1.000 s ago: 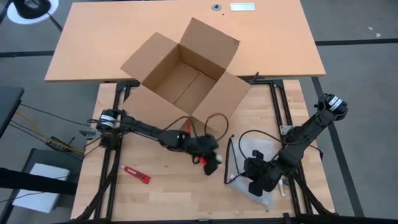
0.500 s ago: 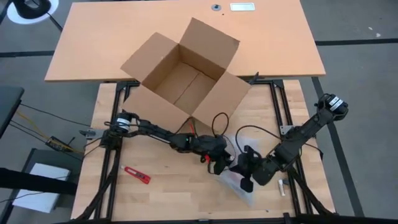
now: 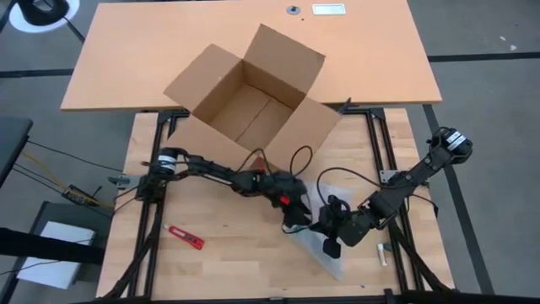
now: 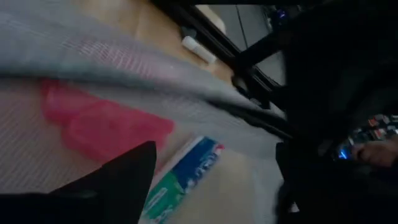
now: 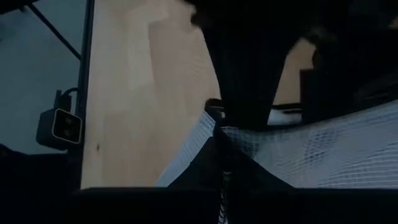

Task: Unpack boxes
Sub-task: Put the white pill bottle into the zip bag

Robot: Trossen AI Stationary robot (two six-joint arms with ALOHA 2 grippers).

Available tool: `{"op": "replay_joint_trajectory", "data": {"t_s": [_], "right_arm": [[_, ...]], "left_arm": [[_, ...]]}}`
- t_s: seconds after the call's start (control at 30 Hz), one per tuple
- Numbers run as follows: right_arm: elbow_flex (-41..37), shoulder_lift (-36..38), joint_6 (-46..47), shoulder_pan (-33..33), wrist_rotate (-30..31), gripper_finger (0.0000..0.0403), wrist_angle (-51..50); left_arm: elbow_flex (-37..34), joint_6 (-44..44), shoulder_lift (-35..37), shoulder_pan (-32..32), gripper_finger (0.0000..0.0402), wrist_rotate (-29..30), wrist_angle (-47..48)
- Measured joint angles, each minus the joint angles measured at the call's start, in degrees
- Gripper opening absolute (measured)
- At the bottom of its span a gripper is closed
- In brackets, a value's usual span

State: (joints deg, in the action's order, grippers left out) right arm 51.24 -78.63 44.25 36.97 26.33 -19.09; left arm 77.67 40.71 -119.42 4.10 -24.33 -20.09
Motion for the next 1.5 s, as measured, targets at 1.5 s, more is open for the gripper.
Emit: {"op": "replay_joint_trajectory", "data": {"t_s": [1.5], "right_arm": [[9.1, 3.3, -2.7, -0.5, -10.2, 0.0157, -18.0]], "left_arm": [[-1.3, -40.1, 0.9, 4.6, 0.0264, 25.4, 18.6]]}}
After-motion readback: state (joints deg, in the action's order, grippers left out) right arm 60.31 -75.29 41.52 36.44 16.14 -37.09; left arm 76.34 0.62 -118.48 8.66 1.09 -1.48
